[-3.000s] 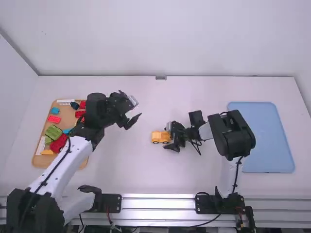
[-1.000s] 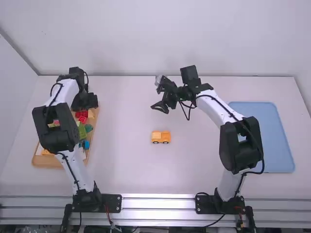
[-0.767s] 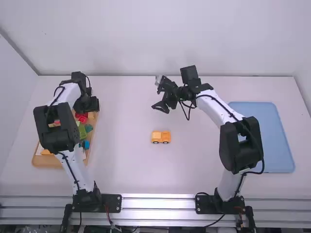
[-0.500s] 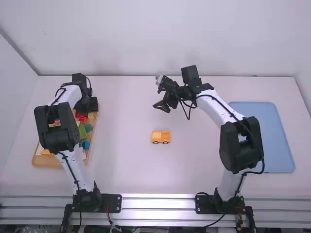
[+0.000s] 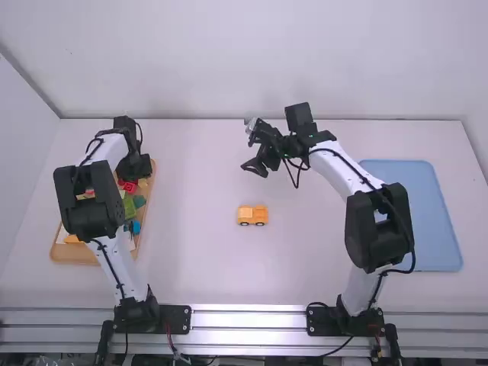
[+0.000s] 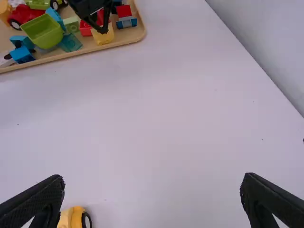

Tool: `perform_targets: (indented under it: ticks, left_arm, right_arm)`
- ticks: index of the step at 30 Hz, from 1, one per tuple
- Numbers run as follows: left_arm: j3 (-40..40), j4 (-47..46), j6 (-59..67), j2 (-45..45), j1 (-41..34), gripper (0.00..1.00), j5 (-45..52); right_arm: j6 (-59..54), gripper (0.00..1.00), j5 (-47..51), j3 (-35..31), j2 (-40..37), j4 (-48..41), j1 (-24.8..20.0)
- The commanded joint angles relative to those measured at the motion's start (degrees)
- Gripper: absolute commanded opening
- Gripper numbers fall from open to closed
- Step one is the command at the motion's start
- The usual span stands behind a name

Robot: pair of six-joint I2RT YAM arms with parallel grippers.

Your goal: Assemble lego blocks to make yellow taxi

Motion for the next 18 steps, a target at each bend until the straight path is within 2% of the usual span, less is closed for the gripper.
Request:
perform_targets:
  ticks: [1,7,11,18]
  left_arm:
    - [-1.25,-0.33,0.63,-0.13,0.50,0.40,-0.92]
    - [-3.89,1.79,1.79,-0.13,0.46,0.38,-0.22]
    - [-5.46,3.72,1.92,-0.13,0.48,0.33,-0.02]
    - [-6.40,5.22,6.34,-0.07,0.46,0.33,2.16]
  right_arm:
    - [0.13,0.98,-0.37,1.46,0.63,-0.26,0.09]
    - [0.09,0.98,-0.33,1.46,0.63,-1.29,0.09]
    - [0.07,0.98,-0.35,1.46,0.63,-1.68,0.09]
    - [0.11,0.98,-0.37,1.46,0.63,-1.70,0.09]
